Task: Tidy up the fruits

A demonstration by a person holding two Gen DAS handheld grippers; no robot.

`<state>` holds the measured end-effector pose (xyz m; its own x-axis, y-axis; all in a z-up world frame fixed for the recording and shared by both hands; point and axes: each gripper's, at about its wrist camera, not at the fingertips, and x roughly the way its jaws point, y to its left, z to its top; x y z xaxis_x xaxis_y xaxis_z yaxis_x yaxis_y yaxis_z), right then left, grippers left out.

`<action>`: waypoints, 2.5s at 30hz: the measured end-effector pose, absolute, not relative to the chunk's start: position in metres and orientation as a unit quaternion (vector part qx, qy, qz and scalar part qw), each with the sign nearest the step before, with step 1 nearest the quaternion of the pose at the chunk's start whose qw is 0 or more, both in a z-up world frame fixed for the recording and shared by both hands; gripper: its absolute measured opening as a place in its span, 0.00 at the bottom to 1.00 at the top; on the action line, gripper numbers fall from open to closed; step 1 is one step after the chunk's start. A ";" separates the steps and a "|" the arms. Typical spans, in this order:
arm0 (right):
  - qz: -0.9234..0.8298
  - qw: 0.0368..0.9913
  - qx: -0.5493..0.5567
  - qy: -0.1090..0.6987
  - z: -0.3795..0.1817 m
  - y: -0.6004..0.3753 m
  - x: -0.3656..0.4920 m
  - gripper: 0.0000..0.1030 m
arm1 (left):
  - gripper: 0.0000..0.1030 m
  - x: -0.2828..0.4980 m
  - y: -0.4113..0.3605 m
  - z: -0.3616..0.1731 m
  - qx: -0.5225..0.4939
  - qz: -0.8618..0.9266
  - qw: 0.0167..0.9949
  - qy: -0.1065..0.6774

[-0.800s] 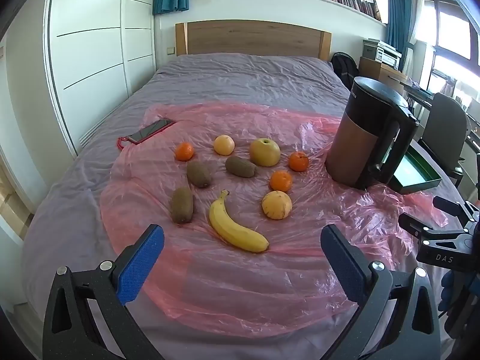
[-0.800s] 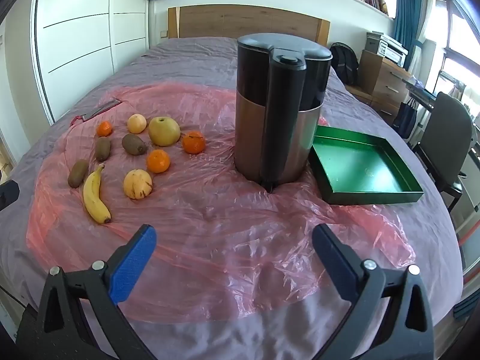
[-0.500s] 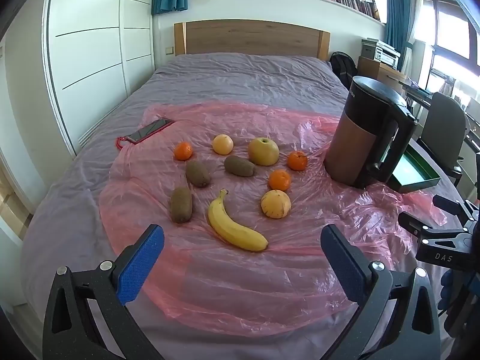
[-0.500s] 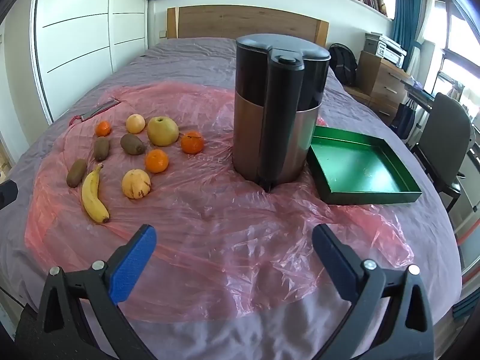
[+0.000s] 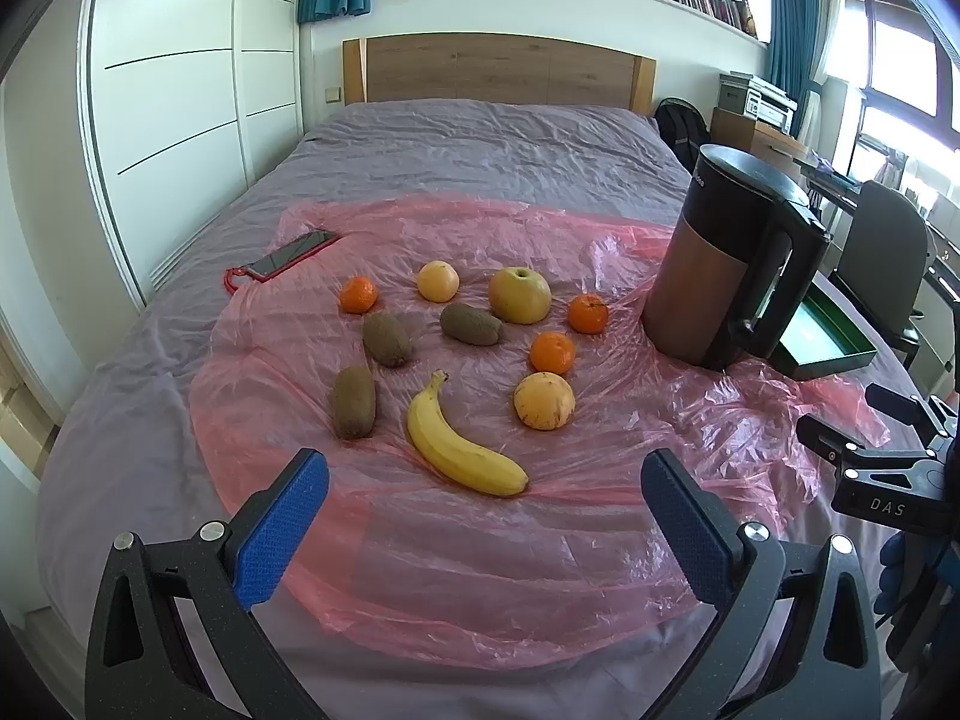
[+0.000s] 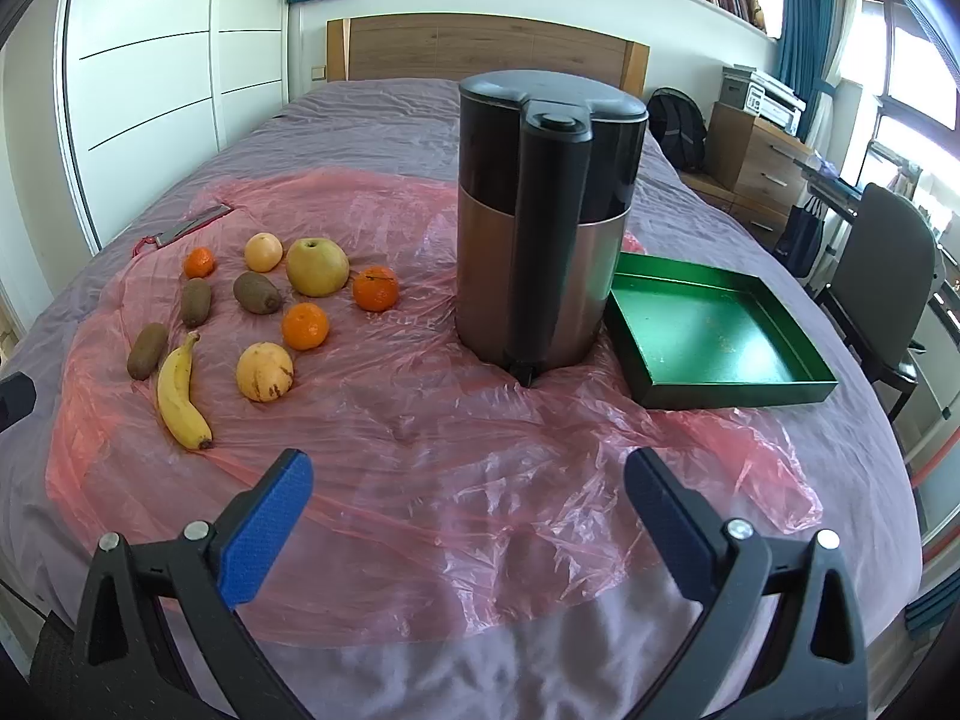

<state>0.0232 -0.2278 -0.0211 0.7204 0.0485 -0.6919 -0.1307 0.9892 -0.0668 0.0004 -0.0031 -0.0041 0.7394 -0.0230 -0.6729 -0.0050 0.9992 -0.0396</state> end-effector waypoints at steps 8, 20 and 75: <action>0.048 0.927 -0.055 0.368 -0.021 -0.227 0.023 1.00 | 0.99 -0.002 -0.005 -0.004 -0.016 -0.003 0.933 0.359; 0.047 0.928 -0.054 0.367 -0.020 -0.229 0.022 1.00 | 0.99 0.001 -0.003 -0.010 -0.021 -0.013 0.930 0.367; 0.112 0.919 -0.043 0.375 -0.037 -0.191 0.033 1.00 | 0.99 0.024 0.032 -0.044 -0.019 0.014 0.903 0.429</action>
<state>0.0326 -0.1908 -0.0368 0.6931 0.1735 -0.6997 -0.2376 0.9714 0.0056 0.0241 0.0317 -0.0444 0.6313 0.0096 -0.7755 -0.0421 0.9989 -0.0219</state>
